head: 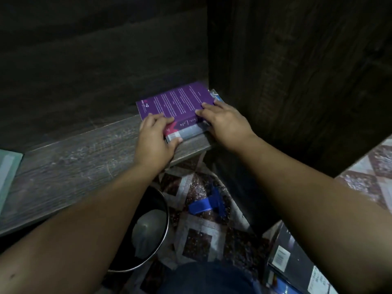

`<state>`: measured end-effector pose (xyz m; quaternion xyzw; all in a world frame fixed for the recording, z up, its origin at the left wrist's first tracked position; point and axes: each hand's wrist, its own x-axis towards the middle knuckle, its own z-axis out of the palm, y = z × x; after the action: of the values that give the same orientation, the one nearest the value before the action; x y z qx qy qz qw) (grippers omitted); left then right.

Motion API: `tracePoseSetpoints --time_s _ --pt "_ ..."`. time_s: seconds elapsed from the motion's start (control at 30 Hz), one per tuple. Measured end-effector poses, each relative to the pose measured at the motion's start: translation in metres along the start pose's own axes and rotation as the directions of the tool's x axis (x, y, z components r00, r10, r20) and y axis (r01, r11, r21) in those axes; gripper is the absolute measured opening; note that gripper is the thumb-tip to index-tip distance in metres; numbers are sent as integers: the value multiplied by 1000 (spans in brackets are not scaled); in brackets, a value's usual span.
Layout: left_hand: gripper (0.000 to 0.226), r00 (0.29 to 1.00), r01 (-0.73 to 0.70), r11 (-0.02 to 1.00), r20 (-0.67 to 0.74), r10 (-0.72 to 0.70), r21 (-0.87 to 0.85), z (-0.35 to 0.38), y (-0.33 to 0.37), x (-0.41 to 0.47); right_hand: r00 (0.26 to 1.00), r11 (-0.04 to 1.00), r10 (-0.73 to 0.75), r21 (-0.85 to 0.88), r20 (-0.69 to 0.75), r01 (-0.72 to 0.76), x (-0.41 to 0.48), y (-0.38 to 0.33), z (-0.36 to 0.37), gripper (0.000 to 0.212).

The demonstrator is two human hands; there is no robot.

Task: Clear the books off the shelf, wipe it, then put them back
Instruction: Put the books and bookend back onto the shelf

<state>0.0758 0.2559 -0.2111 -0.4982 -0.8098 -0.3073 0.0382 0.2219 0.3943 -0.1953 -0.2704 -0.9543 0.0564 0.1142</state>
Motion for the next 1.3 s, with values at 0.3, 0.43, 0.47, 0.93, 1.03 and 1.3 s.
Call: tracePoseSetpoints --time_s 0.3,0.43,0.47,0.93,1.03,1.3 --pt "55 942 -26 913 317 -114 406 -13 96 -26 980 980 186 93 -76 -179 -78 -11 -11 45" --pt "44 796 -254 932 604 49 258 0 156 -74 969 948 221 207 111 -240 -185 5 -11 31" --pt "42 741 -309 932 662 111 190 6 169 -88 951 946 244 171 189 -276 -213 11 -10 30" --pt "51 252 -641 768 945 210 0 97 222 -191 617 776 608 -212 500 -594 -434 57 65 108" --pt "52 258 -672 740 945 200 27 103 215 -185 630 762 642 -270 437 -589 -440 50 79 109" --pt "60 265 -712 702 931 250 14 118 224 -190 673 807 528 -61 518 -587 -427 76 48 80"
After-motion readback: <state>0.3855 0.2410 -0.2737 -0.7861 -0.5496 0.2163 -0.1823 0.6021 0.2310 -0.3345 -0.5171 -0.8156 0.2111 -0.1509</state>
